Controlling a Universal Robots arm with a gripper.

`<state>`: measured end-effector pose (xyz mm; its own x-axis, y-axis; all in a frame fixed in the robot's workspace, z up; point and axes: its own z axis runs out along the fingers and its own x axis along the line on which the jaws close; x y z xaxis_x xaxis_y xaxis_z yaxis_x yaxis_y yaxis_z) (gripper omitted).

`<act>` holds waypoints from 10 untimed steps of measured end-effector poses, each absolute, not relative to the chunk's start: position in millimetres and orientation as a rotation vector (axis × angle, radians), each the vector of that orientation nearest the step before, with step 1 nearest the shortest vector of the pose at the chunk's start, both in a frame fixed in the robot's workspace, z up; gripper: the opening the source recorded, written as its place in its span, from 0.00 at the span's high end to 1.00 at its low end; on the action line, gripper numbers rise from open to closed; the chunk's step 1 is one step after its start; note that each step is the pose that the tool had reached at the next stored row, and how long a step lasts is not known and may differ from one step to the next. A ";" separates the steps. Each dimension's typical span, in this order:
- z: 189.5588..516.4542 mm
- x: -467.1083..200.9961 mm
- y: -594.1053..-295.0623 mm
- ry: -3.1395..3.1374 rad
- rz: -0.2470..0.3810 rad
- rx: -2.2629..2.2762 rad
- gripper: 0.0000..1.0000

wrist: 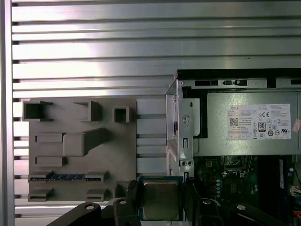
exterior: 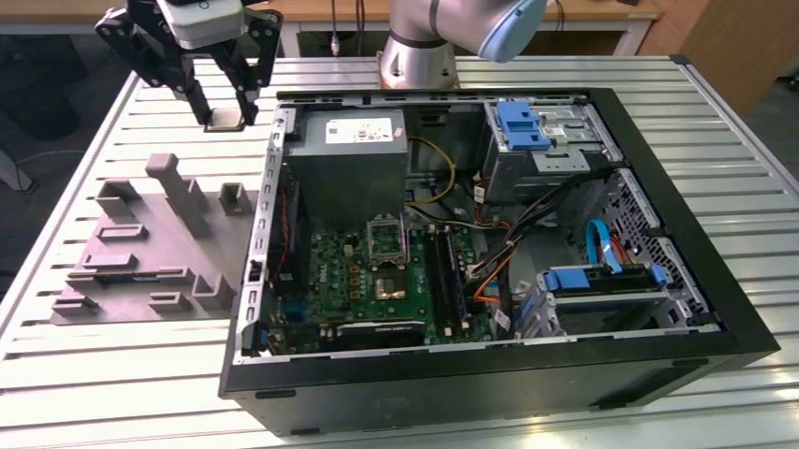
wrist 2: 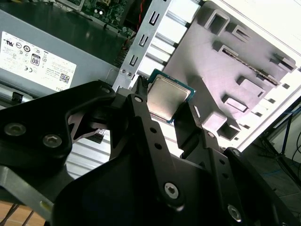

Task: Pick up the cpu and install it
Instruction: 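Pick up the cpu and move it towards the insertion slot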

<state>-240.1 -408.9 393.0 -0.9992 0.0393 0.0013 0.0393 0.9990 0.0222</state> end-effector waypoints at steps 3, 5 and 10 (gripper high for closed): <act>393.0 -239.6 -408.8 -3.140 -0.035 -0.062 0.53; 393.0 -238.6 -408.8 -3.140 -0.035 -0.062 0.53; 393.0 -232.7 -408.9 -3.140 -0.035 -0.062 0.53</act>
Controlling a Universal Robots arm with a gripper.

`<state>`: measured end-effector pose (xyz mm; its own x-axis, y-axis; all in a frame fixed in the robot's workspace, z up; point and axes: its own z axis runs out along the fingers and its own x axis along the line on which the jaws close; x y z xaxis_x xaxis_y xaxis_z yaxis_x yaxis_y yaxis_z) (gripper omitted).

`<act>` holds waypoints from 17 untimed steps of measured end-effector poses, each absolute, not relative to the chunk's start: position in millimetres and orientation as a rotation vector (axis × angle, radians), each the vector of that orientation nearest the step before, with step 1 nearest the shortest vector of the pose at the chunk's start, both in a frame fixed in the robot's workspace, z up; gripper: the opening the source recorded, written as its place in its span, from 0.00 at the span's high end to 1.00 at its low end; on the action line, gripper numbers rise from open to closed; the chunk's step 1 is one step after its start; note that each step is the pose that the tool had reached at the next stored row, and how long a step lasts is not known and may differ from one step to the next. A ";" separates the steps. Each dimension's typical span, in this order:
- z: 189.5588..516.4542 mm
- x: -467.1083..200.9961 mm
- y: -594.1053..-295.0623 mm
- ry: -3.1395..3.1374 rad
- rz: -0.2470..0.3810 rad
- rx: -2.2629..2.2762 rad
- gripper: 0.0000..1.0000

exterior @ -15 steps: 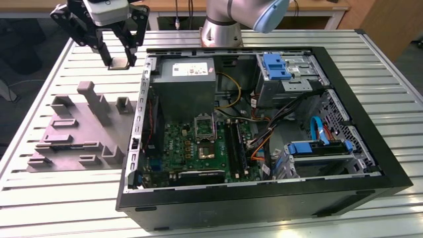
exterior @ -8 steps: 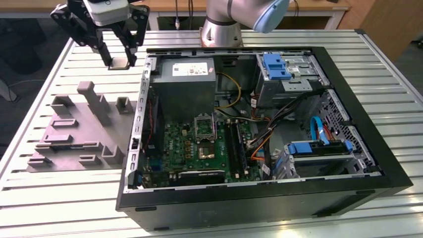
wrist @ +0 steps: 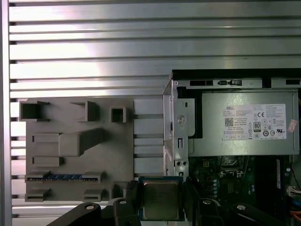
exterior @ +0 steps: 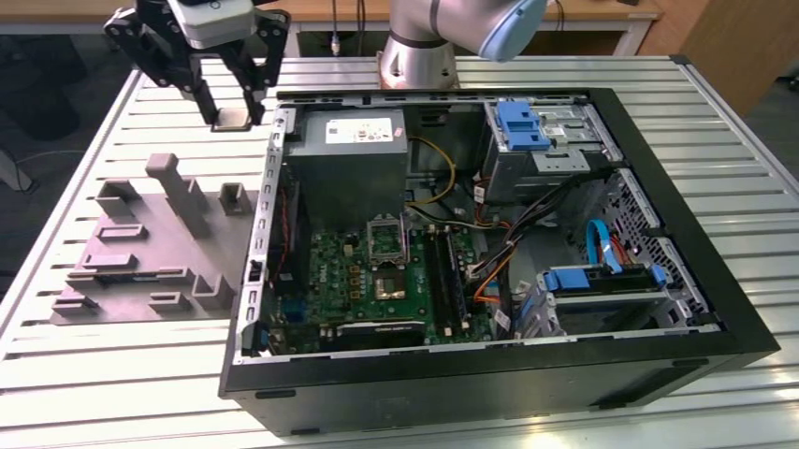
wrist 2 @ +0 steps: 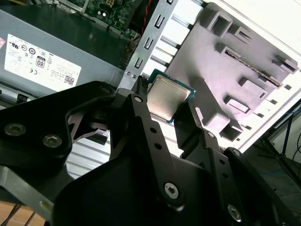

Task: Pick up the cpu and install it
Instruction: 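Pick up the cpu and move it towards the insertion slot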

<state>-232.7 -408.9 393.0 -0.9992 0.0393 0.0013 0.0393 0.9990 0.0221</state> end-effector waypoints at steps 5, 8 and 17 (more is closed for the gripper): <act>393.0 -230.0 -408.9 -3.140 -0.035 -0.062 0.53; 393.0 -229.8 -408.9 -3.140 -0.035 -0.062 0.53; 393.0 -229.8 -411.9 -3.140 -0.035 -0.062 0.53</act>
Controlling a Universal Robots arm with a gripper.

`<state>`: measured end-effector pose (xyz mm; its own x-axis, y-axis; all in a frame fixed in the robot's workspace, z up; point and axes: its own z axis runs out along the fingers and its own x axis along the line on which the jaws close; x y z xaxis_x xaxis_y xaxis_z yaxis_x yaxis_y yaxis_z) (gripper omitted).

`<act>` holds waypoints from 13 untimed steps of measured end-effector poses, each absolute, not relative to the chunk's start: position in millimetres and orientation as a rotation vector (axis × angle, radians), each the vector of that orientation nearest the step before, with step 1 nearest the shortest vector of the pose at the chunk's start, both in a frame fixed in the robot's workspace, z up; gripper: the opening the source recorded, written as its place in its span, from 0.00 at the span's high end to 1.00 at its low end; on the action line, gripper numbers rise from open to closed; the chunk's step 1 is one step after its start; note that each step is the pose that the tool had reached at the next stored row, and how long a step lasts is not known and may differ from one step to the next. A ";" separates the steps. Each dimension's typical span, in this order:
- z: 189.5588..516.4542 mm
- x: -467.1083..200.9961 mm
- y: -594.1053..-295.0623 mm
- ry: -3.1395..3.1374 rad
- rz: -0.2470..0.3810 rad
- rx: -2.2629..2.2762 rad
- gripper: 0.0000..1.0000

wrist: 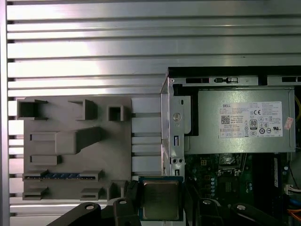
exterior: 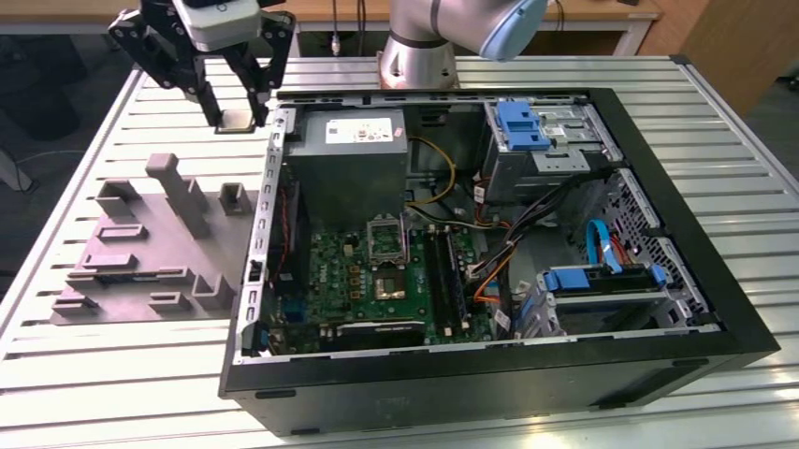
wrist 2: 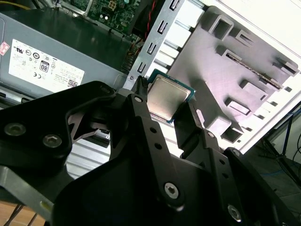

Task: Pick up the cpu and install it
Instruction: 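Pick up the cpu and move it towards the insertion slot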

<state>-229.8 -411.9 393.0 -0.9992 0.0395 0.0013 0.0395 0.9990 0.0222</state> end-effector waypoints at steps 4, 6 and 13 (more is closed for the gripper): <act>393.0 -228.7 -412.1 -3.140 -0.035 -0.062 0.53; 393.0 -227.2 -412.0 -3.140 -0.035 -0.062 0.53; 392.9 -218.5 -412.0 -3.140 -0.035 -0.062 0.53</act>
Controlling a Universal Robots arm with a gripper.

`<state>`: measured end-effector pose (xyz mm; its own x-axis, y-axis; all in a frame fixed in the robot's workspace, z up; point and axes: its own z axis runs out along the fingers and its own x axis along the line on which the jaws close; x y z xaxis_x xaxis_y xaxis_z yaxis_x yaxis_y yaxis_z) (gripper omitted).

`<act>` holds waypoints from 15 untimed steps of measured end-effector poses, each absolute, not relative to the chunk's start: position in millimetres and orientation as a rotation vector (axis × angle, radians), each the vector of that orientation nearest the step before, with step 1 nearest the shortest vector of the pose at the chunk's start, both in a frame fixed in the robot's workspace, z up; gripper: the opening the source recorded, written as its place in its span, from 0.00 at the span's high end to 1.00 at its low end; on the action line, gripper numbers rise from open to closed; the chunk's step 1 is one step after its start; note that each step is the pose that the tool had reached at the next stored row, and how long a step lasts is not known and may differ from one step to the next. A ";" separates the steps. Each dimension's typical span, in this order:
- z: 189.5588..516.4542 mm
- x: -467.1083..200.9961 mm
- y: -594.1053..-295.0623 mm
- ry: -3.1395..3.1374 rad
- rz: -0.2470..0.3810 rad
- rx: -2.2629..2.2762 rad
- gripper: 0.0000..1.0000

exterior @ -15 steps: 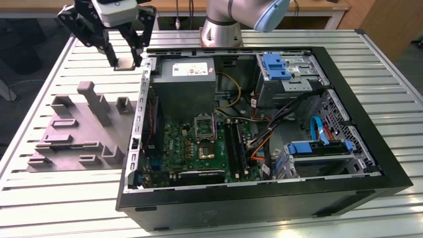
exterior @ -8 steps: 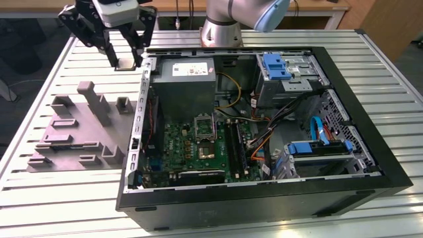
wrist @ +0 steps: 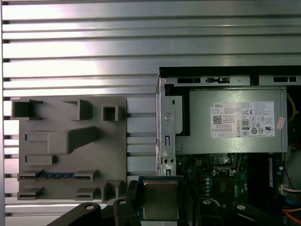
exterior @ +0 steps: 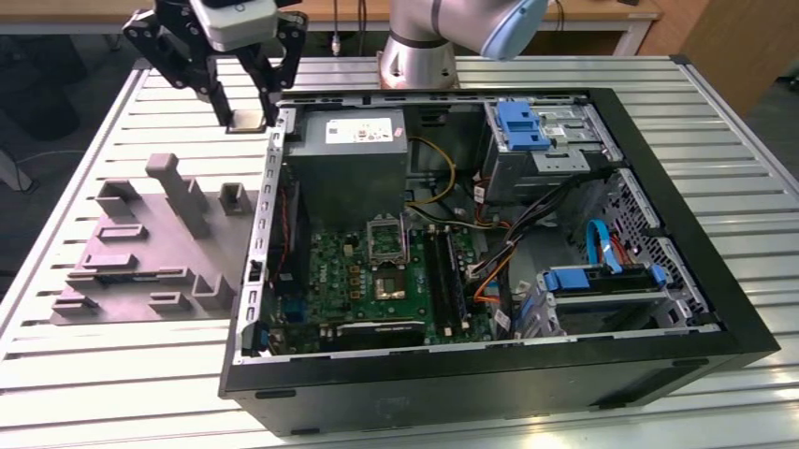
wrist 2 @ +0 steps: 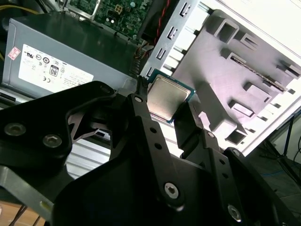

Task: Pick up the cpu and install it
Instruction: 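Pick up the cpu and move it towards the insertion slot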

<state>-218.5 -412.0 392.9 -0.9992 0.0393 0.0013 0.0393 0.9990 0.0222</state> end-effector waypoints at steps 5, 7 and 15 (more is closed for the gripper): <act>393.0 -209.2 -412.0 -3.140 -0.035 -0.062 0.53; 392.9 -204.7 -412.0 -3.140 -0.035 -0.062 0.53; 392.7 -196.5 -416.3 -3.140 -0.035 -0.062 0.53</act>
<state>-196.5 -416.3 392.7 -0.9992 0.0392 0.0013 0.0393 0.9990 0.0222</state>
